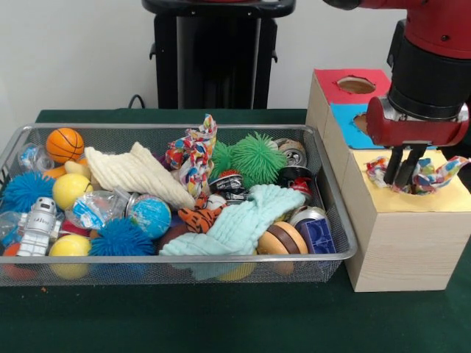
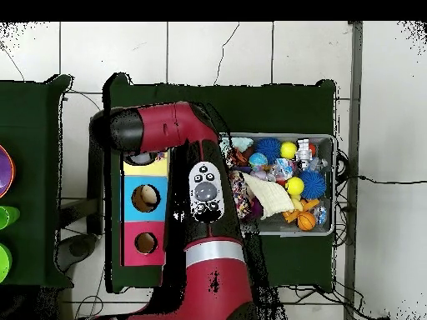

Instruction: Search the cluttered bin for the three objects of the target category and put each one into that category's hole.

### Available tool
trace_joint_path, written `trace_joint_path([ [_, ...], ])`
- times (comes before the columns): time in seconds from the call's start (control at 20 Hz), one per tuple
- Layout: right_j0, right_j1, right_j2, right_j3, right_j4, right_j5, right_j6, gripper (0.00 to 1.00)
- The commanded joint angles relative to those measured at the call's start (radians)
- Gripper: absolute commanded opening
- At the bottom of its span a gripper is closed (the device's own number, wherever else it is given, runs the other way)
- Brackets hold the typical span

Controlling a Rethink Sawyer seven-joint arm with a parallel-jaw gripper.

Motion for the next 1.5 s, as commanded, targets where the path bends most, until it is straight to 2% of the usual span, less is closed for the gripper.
trace_joint_path([
  [0.05,-0.006,0.055,0.099,0.052,0.0,0.13,-0.079,0.0],
  [0.3,0.007,0.095,0.12,-0.01,0.03,0.171,-0.045,0.0],
  [0.5,0.015,0.177,0.134,-0.088,0.035,0.155,-0.026,0.0],
  [0.8,0.005,0.202,0.154,-0.088,0.064,0.14,-0.02,0.0],
  [1.2,-0.004,0.259,0.148,-0.118,0.029,0.036,-0.02,0.0],
  [1.5,-0.001,0.351,0.121,-0.242,-0.018,-0.001,-0.013,0.0],
])
